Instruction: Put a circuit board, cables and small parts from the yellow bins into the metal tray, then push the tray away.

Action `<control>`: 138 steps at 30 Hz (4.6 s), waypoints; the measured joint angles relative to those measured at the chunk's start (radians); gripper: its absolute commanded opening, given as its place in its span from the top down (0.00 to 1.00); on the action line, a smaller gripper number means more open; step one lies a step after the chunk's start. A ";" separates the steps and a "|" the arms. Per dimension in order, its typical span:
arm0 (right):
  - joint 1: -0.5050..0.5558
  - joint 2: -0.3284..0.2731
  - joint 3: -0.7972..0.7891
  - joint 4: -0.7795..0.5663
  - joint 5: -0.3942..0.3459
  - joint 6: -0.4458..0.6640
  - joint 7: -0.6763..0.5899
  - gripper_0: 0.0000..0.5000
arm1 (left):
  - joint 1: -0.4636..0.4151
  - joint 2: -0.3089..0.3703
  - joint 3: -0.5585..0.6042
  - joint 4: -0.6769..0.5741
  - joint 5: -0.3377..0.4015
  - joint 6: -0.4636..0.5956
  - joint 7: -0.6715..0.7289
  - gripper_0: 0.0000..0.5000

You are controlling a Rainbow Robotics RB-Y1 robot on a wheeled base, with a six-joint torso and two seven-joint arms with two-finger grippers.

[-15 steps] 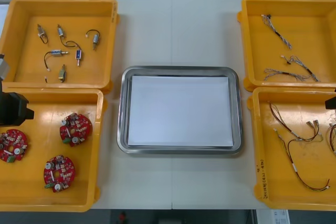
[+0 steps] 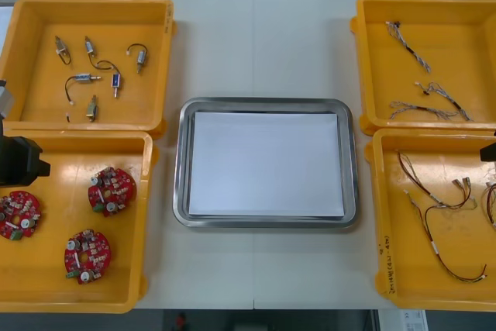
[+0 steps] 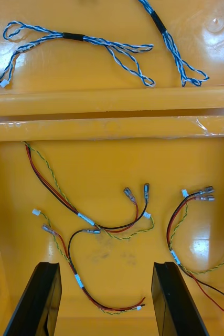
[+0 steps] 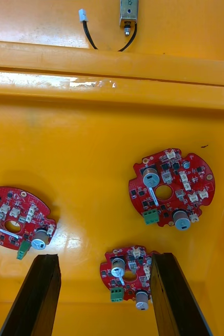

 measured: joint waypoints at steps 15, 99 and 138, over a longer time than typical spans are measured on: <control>0.000 0.000 0.000 0.000 0.000 0.000 0.000 0.00 | 0.000 0.000 0.000 0.000 0.000 0.000 0.000 0.00; 0.000 0.000 0.000 0.000 0.000 0.000 0.000 0.00 | 0.000 0.000 0.000 0.000 0.000 0.000 0.000 0.00; 0.294 -0.112 -0.046 -0.050 -0.125 -0.069 0.091 0.00 | 0.002 0.000 -0.001 0.047 0.022 0.000 -0.008 0.00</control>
